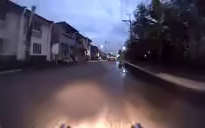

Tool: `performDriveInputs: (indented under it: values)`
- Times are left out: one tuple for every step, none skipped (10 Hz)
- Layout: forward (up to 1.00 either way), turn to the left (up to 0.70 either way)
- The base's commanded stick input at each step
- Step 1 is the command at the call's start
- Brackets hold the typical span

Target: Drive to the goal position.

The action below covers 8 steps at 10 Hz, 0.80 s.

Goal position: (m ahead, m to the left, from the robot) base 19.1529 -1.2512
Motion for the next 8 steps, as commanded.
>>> performDriveInputs:
  values:
    - [0.50, 0.00]
    - [0.50, 0.00]
    - [0.50, 0.00]
    - [0.50, 0.00]
    - [0.50, 0.00]
    - [0.50, 0.00]
    - [0.50, 0.00]
    - [0.50, 0.00]
